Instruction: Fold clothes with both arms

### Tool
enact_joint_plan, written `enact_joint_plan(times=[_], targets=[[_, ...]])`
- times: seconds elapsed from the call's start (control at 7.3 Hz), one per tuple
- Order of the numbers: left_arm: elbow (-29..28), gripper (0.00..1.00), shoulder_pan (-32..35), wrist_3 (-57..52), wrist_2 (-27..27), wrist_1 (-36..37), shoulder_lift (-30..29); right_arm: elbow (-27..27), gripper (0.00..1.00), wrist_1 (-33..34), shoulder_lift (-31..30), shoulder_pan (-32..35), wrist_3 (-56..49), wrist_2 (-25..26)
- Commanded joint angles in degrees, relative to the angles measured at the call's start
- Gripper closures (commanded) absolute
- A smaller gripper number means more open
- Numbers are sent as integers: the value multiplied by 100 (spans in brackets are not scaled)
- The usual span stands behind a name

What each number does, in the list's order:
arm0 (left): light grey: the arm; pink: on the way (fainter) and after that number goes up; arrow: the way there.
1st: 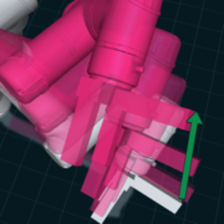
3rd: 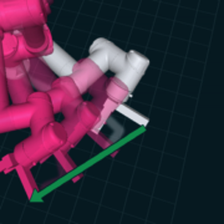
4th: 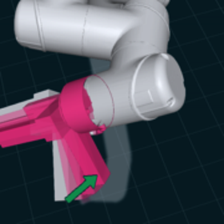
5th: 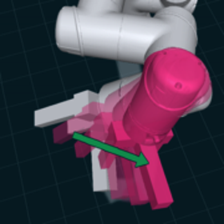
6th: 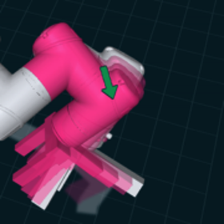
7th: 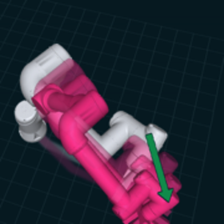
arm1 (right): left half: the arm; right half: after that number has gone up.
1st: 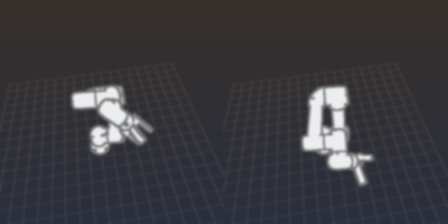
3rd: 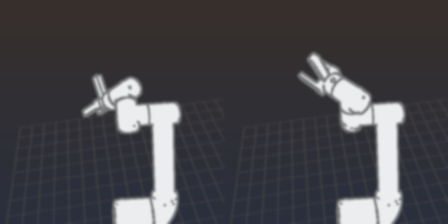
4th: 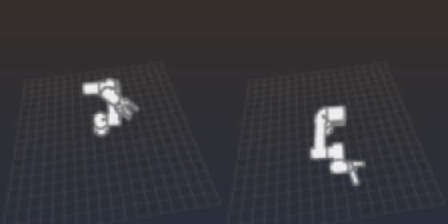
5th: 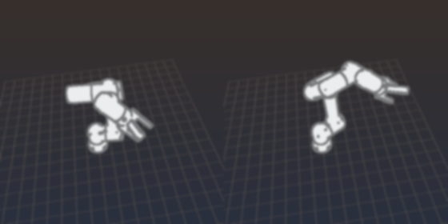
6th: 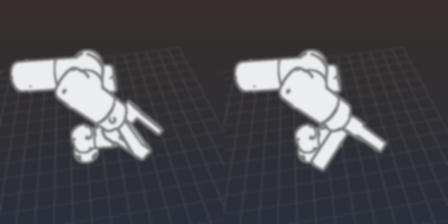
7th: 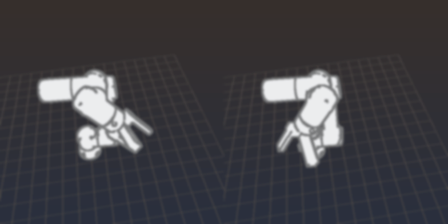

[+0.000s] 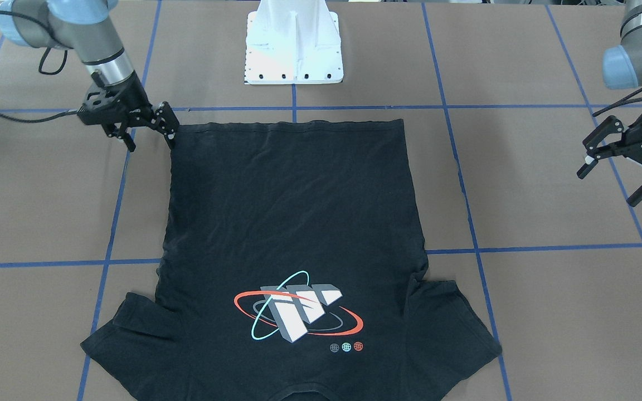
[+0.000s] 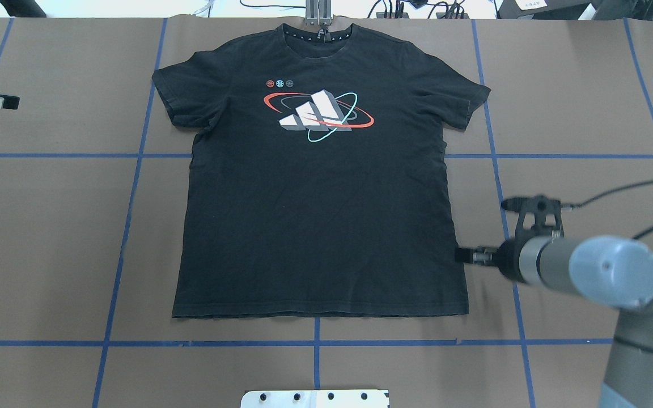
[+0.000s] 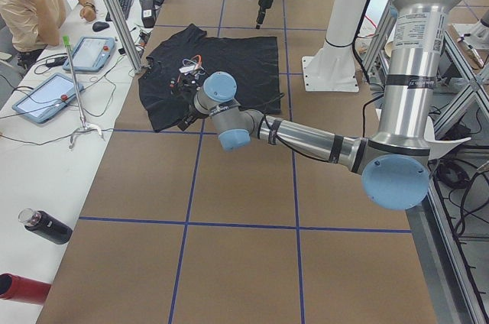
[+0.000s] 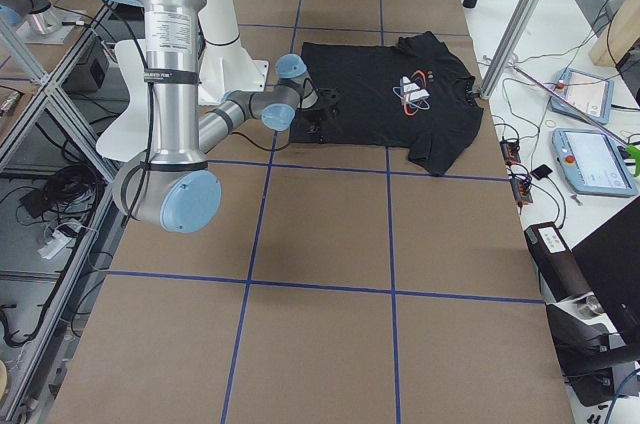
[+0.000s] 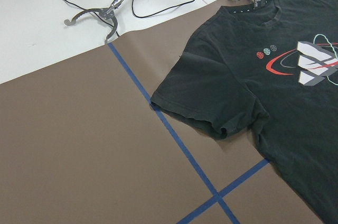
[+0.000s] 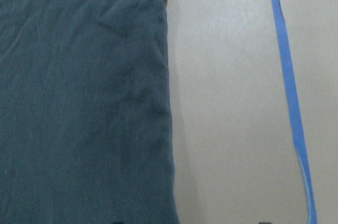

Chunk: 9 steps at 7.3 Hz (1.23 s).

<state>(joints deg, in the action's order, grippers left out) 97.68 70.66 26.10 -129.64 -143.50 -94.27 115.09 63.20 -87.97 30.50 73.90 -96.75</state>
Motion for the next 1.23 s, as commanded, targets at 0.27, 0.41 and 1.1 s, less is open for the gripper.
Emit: enact_joint_plan(times=[0.27, 0.41, 1.1], targets=[[-82, 0, -9, 9, -9, -2, -4, -2098, 1, 738, 2202, 2079, -1744, -1353], [-135, 0, -9, -8, -9, -11, -4, -2766, 1, 711, 2580, 2361, -2061, -1546], [-144, 0, -18, -26, -9, -20, -12, -5520, 12, -1458, 3250, 2777, -2407, -1962]])
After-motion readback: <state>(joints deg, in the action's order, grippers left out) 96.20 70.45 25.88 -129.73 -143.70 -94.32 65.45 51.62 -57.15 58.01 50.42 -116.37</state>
